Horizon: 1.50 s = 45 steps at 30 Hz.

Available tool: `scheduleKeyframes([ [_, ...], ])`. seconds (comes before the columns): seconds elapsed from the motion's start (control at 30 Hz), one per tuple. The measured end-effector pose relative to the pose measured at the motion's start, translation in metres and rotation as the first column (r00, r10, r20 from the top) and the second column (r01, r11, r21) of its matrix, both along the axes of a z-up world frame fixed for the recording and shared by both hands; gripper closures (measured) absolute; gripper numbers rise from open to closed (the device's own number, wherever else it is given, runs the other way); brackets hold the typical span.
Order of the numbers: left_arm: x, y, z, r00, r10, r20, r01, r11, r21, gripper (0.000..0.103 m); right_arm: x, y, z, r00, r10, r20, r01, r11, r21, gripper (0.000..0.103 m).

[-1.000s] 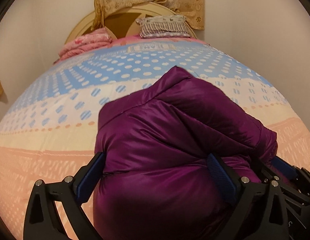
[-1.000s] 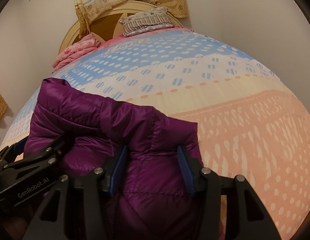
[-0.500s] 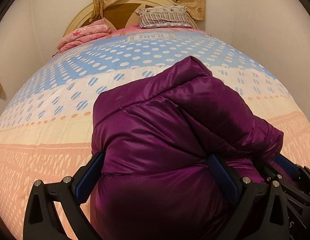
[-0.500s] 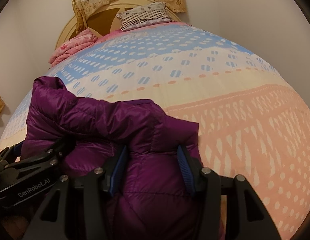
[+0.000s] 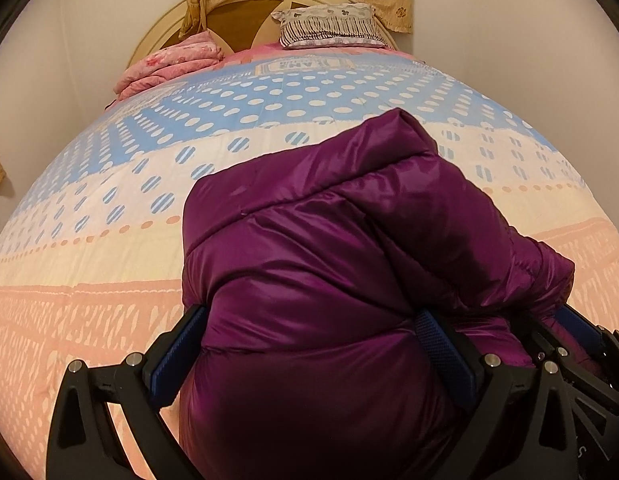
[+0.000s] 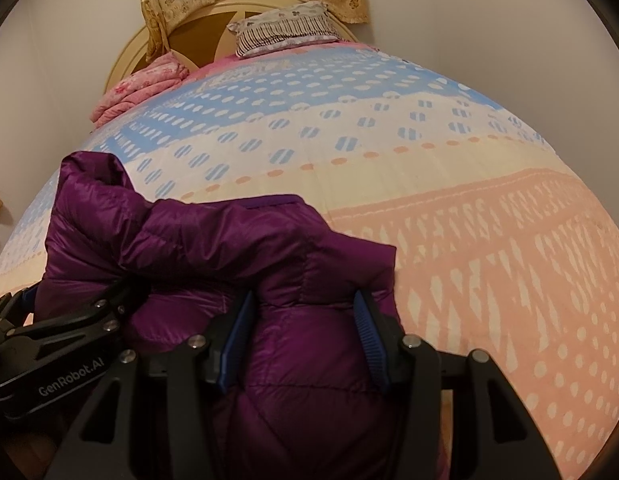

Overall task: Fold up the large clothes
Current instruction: 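Hold the purple jacket bundle with both grippers, pressing it together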

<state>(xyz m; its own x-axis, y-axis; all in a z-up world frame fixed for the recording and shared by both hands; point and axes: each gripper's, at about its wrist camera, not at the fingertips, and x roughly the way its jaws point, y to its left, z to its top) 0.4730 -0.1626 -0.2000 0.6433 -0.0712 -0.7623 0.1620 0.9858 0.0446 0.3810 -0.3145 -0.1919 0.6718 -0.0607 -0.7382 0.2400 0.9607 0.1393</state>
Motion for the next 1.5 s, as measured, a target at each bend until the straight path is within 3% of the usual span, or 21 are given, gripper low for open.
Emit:
scheduleKeyframes([
  [1.5, 0.0024, -0.0029, -0.0029, 1.0, 0.015, 0.001, -0.015, 0.999, 0.034, 0.001, 0.0023, -0.0014, -0.0018, 1.0, -0.01, -0.009, 0.01, 1.0, -0.006, 0.049],
])
